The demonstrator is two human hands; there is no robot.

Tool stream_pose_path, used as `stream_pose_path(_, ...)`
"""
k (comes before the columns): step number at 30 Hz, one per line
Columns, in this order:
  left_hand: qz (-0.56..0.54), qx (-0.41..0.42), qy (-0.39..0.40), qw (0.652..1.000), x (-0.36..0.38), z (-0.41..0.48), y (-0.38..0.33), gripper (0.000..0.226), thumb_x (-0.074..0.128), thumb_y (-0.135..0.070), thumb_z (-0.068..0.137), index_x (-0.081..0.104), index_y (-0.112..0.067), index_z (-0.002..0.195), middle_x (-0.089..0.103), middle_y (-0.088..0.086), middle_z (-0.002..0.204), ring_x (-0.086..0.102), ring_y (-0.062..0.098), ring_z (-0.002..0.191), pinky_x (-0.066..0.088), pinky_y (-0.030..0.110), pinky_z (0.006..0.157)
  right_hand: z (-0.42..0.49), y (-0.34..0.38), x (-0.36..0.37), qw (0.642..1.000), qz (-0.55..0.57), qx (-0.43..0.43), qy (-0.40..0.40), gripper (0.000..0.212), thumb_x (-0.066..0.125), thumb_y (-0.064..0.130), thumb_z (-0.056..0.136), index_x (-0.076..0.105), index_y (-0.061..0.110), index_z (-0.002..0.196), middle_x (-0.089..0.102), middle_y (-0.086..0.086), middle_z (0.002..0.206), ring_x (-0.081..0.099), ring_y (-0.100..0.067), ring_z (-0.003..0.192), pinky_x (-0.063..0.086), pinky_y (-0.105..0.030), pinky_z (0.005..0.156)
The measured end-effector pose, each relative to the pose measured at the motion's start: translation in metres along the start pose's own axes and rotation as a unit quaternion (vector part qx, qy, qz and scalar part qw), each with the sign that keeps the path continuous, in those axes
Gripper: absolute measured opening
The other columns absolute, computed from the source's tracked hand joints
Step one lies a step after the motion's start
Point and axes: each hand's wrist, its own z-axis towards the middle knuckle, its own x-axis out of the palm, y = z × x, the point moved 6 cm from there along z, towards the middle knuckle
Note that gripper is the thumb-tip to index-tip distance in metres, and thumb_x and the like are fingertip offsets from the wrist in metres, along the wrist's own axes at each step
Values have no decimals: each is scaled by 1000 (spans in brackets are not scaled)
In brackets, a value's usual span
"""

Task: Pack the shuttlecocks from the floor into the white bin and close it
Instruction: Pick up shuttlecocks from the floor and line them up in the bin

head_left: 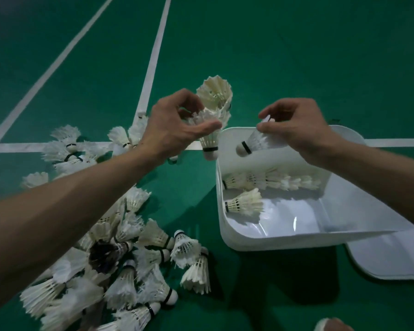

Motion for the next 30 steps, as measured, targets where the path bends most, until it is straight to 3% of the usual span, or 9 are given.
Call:
stream_pose_path(5,24,34,68,997,51,7,-25,40,80,-35,68,59,-13,94,63,3,93,63,19,89,56,34,83,-13,-36,-36,999,-8,45,24,16,76,3,76,69,13,86,63,-6,73,55,-10,56,43,-17,45)
stream_pose_path(11,36,30,156,987,105,3,-28,40,81,-34,67,59,-16,94,63,-2,93,63,15,91,55,32,84,-29,-91,-49,980,-109,123,114,25,69,-8,77,68,8,95,72,-8,83,61,-13,57,45,-23,48)
stream_pose_path(14,60,26,191,980,117,4,-22,39,80,-37,67,59,-17,94,63,-3,95,62,15,93,55,34,86,-31,-113,-51,973,-141,141,115,20,69,-7,76,69,8,90,71,-10,83,59,-12,54,45,-20,44)
stream_pose_path(21,83,9,198,977,124,14,-11,40,79,-40,67,61,-18,95,62,-9,93,61,13,93,53,23,80,-28,-142,-38,955,-201,146,162,16,76,3,74,67,14,81,70,-7,84,61,-13,64,49,-20,52)
stream_pose_path(26,94,11,205,974,129,18,-11,43,79,-43,67,64,-16,96,63,-8,93,61,14,92,54,32,82,-30,-157,-17,944,-193,168,210,20,69,-5,78,64,14,80,65,-4,82,60,-15,63,54,-24,55)
stream_pose_path(30,101,10,209,973,131,18,-11,40,79,-45,68,64,-19,94,60,-15,87,61,11,88,53,33,81,-28,-162,-2,942,-179,171,226,21,64,-8,81,63,13,82,63,-5,85,62,-18,66,60,-35,65)
